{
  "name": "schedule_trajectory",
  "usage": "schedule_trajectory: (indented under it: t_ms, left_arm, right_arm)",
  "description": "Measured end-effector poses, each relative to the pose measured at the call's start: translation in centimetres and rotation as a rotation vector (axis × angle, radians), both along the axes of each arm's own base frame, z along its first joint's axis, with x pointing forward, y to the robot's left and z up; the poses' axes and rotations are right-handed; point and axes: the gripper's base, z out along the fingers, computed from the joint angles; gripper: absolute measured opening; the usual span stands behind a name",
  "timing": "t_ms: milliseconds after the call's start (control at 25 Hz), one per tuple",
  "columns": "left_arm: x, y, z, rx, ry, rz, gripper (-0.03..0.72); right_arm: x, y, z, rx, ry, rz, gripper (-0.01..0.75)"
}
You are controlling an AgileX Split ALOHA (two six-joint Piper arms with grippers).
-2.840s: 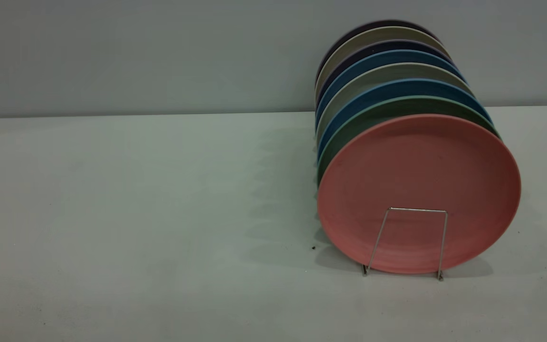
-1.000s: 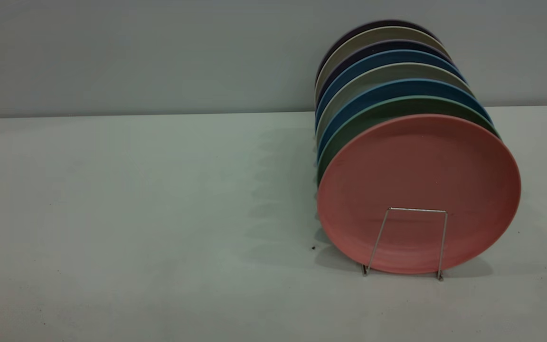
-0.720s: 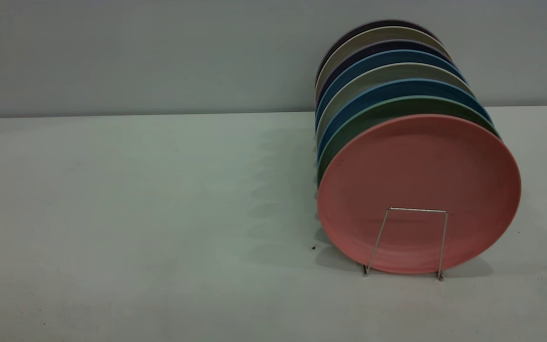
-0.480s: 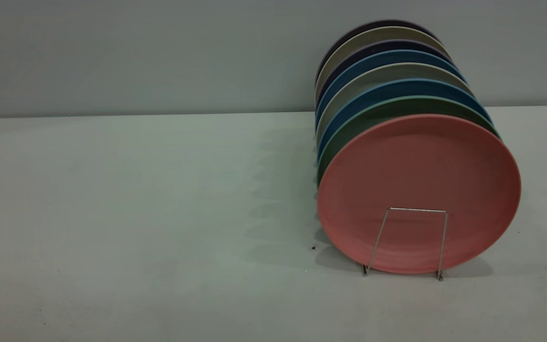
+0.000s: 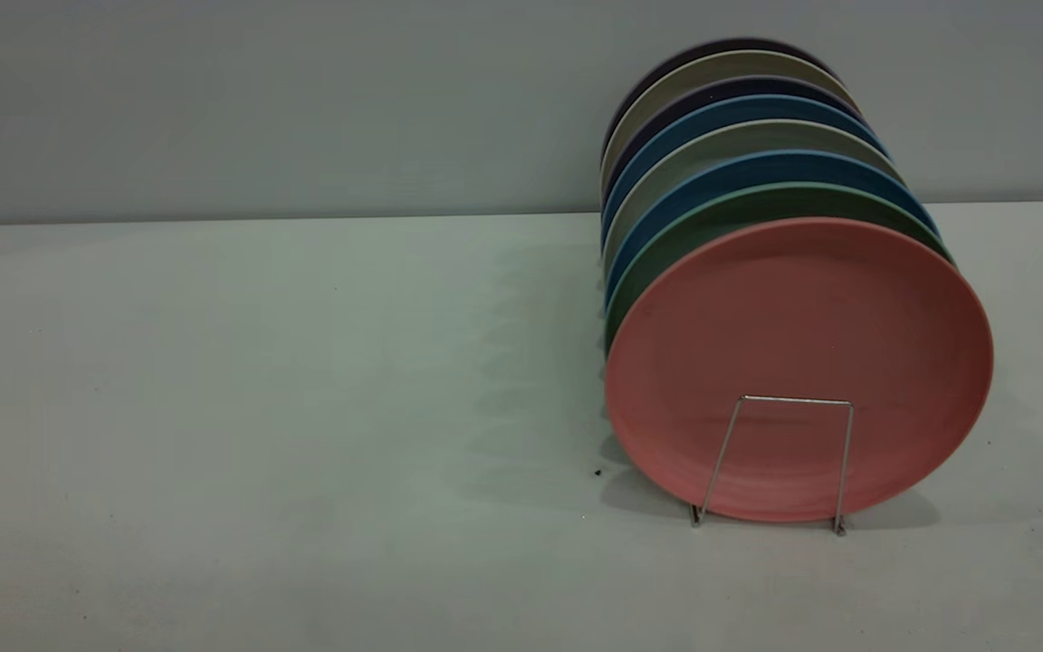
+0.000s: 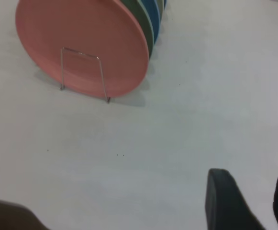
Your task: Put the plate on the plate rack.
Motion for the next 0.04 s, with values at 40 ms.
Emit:
schedule_trajectory:
  t_ms: [40]
  left_arm:
    - [0.00,0.00,0.00,0.000,0.000,0.000,0.454]
  right_arm:
    - [0.00,0.00,0.00,0.000,0.000,0.000,0.266]
